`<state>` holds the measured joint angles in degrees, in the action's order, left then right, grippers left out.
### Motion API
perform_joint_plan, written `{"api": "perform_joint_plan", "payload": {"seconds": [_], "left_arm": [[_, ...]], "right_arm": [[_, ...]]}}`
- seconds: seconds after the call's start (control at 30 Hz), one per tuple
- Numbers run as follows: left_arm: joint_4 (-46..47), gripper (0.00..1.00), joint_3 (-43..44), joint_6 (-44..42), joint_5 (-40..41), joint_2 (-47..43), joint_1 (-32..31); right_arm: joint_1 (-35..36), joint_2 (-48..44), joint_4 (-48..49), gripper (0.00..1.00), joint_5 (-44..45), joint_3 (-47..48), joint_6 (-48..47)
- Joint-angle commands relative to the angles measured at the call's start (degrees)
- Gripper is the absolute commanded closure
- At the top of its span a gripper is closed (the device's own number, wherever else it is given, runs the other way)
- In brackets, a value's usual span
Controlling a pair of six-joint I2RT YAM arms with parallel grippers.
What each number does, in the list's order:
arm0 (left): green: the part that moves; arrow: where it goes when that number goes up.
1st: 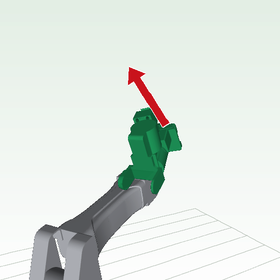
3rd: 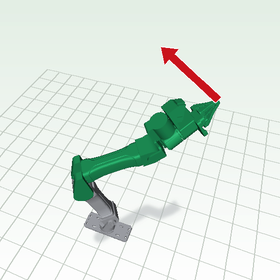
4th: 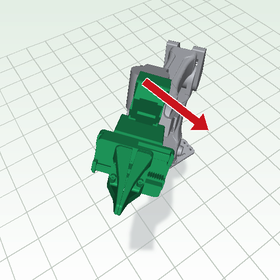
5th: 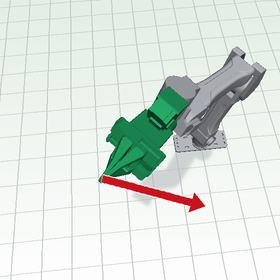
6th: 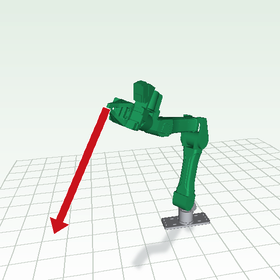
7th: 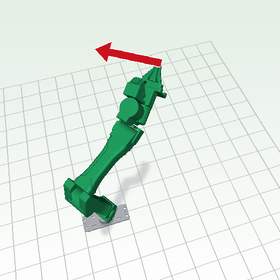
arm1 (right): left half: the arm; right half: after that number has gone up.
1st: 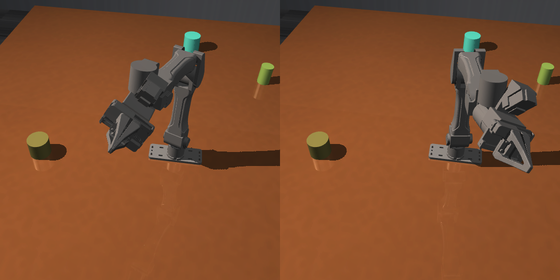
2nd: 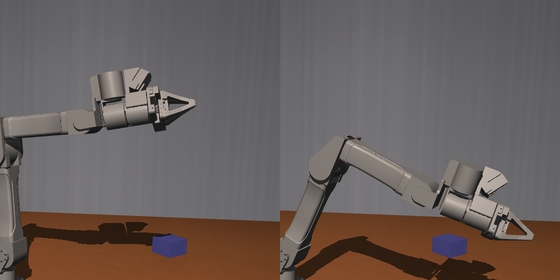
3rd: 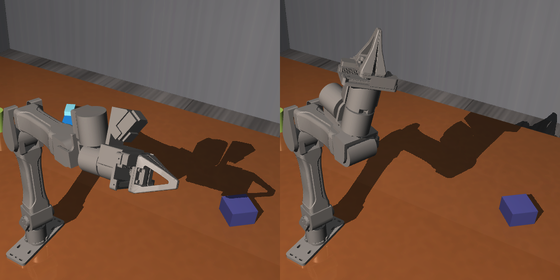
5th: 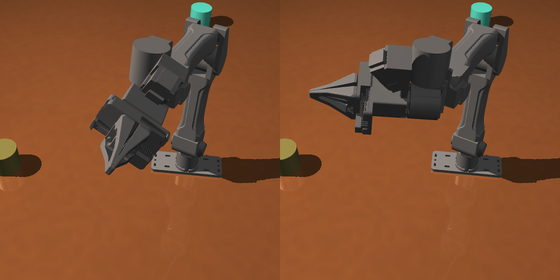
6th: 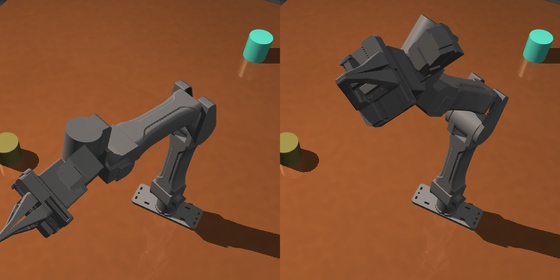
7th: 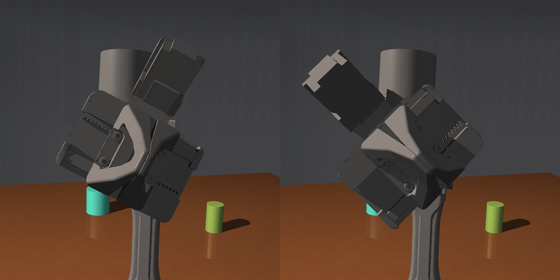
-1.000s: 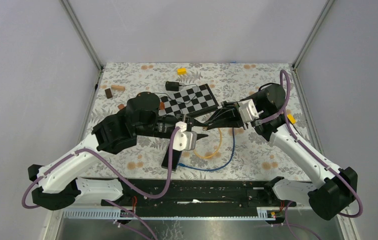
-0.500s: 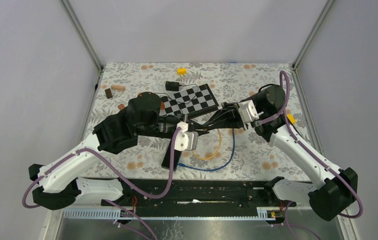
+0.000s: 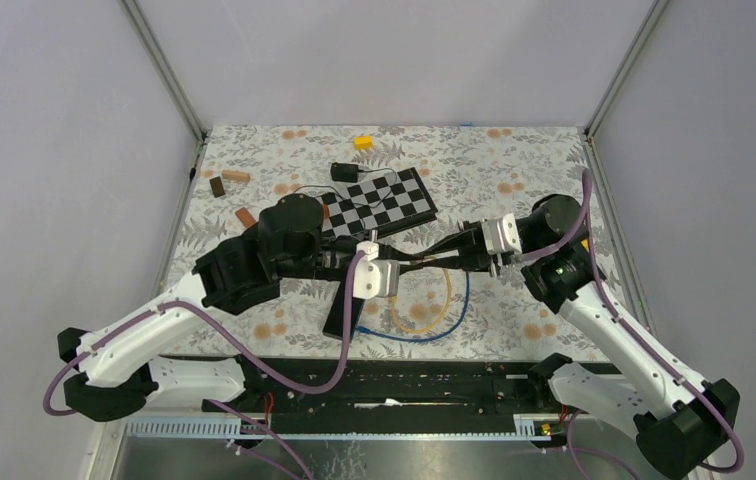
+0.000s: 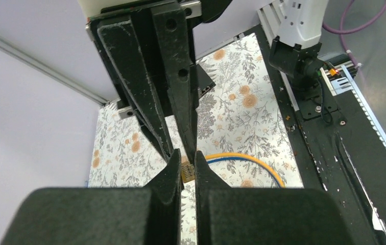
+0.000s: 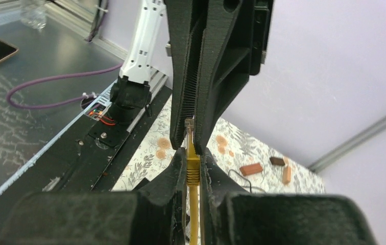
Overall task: Insert the plug into the switch port
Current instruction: Pick up the connector from the center of the board, then adjust the connector.
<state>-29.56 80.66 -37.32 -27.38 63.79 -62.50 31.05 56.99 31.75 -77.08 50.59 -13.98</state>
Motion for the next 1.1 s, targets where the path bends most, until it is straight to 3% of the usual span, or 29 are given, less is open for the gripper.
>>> {"api": "perform_joint_plan", "payload": {"seconds": [0.0,0.13,0.5,0.83,1.07], "left_arm": [[7.72,1.0,-2.44,4.14,4.94,-3.2,0.57],[8.29,1.0,-3.55,4.71,4.47,-3.33,0.59],[7.98,1.0,-3.19,3.48,3.21,-2.62,0.6],[8.51,1.0,-3.11,3.92,3.46,-2.09,0.57],[10.33,1.0,-4.34,4.02,4.45,-2.14,0.58]], "right_arm": [[0.37,-5.2,-10.02,1.0,11.52,-1.95,-0.11],[0.35,-6.7,-10.49,1.0,14.22,-2.99,-0.11],[0.35,-4.3,-15.75,1.0,5.56,0.8,-0.11],[0.4,-6.95,-15.01,1.0,15.96,-1.1,-0.11],[0.38,-7.42,-15.16,1.0,13.52,-0.85,-0.11]]}}
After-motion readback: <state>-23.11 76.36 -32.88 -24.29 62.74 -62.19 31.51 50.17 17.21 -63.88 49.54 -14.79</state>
